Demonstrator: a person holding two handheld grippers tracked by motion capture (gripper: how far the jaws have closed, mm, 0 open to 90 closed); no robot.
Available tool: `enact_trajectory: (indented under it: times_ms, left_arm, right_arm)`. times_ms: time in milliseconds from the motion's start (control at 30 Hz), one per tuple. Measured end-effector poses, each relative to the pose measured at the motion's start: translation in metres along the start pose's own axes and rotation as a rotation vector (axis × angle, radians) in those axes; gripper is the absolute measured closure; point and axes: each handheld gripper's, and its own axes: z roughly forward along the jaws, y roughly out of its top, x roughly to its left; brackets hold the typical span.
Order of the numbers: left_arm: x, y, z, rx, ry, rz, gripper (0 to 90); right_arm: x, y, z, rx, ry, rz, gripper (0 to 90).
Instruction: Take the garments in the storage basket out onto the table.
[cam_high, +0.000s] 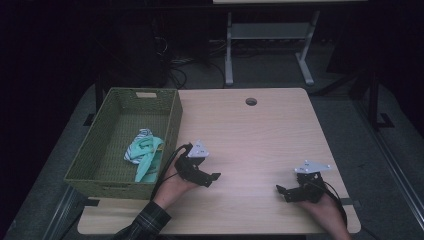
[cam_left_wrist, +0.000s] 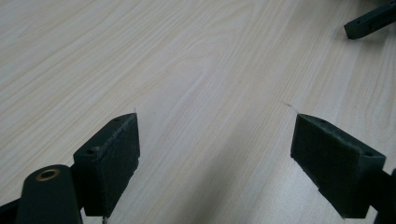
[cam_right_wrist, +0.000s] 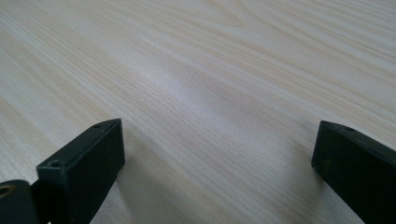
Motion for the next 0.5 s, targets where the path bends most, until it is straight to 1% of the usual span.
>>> enact_trajectory:
  times_ms: [300,333,367,500]
  left_arm:
    - [0.0016,0.0040,-0.0024,0.010,-0.004,0.004,14.9]
    - [0.0015,0.0044,-0.0026,0.007,-0.005,0.001,14.9]
    - [0.0018,0.0054,-0.0034,0.005,-0.003,0.008,14.9]
    - [0.0017,0.0073,-0.0053,0.000,-0.002,0.000,14.9]
  right_arm:
    - [0.0001,0.0000,0.0001,-0.001,0.000,0.001,2.0]
    - [0.0001,0.0000,0.0001,-0.001,-0.001,0.000,2.0]
    - [0.0001,0.0000,0.0001,-0.001,-0.001,0.001,2.0]
    - [0.0001,0.0000,0.0001,-0.001,-0.001,0.001,1.9]
